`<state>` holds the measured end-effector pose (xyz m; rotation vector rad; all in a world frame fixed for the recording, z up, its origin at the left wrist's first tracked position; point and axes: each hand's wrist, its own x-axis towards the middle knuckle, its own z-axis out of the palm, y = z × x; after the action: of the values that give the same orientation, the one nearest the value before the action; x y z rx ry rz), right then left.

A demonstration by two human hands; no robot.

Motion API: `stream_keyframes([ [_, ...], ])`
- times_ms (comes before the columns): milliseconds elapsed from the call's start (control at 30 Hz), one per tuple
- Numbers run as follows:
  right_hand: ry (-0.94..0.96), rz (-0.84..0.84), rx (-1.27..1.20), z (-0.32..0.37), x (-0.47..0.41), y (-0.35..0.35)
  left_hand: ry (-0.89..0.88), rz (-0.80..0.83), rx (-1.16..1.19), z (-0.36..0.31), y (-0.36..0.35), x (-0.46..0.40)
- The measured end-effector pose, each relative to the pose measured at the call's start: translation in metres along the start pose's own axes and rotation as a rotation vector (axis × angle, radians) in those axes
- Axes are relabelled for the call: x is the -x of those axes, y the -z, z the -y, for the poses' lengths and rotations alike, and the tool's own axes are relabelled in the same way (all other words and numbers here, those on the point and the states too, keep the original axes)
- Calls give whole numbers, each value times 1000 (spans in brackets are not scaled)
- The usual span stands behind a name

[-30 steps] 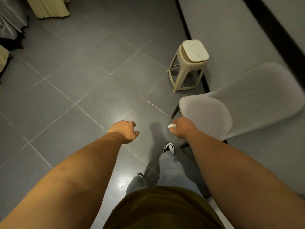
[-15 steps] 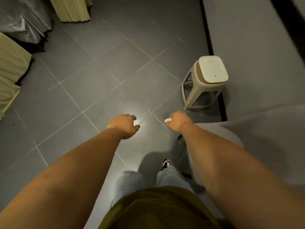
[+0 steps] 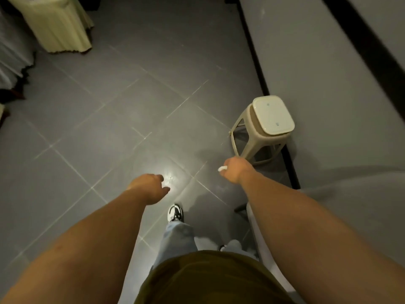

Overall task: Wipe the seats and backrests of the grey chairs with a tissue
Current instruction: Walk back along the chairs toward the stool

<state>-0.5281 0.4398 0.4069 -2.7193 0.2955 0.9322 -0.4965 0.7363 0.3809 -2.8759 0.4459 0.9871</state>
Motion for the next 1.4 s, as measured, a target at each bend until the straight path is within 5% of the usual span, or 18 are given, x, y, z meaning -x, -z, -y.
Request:
stream_keyframes([
  [367, -200, -125, -325, 30, -65, 68, -208, -82, -119, 21, 151, -159],
  [633, -416, -129, -409, -56, -106, 104, -399, -95, -208, -60, 212, -236],
  [1033, -433, -168, -571, -164, -209, 196, -337, 2, -333, -148, 286, -356],
  [1400, -674, -217, -740, -226, -250, 228, -696, -82, -426, -317, 384, -457],
])
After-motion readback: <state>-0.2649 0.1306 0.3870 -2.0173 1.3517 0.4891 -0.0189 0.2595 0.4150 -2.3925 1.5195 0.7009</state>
